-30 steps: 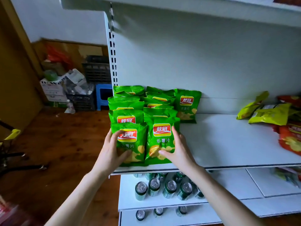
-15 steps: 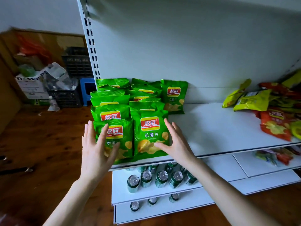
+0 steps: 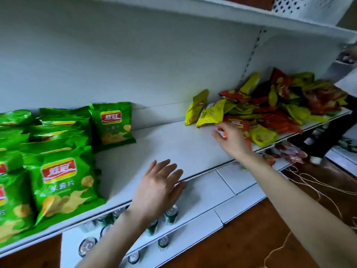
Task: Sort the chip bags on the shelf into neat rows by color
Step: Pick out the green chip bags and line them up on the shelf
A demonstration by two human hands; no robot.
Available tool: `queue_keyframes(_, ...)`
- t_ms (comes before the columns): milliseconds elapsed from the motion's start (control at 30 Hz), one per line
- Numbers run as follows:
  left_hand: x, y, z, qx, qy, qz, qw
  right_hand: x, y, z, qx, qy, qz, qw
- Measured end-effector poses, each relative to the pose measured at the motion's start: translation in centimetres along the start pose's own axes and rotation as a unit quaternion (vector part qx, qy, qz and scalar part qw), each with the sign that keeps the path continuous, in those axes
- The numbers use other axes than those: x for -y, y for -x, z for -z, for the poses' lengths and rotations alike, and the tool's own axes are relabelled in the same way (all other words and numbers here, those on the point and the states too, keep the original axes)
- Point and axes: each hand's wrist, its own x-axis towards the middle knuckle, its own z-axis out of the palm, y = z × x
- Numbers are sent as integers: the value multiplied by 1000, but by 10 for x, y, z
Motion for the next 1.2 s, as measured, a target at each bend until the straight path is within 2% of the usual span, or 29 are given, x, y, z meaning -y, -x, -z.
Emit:
queue_keyframes(200,-85,-80,-83,-6,44,-51,998,-127,6,92,-33,55,-61,996)
queue_keyframes(400,-154,-147,-147,22,77,-109,991,-211,4,159,-56,78,-100,990)
queue_keyframes(600,-193,-207,-216,52,115,-154,980,-286,1,180,-68,63,-143,985)
queue_keyframes(967,-264,-361,-360,95,169,-174,966,-451,-68,244,-91,84,-223,967)
queue_keyframes(1200,-330,-438,-440,131,172,-199,956,-566,-76,285,-107,88,-277,951)
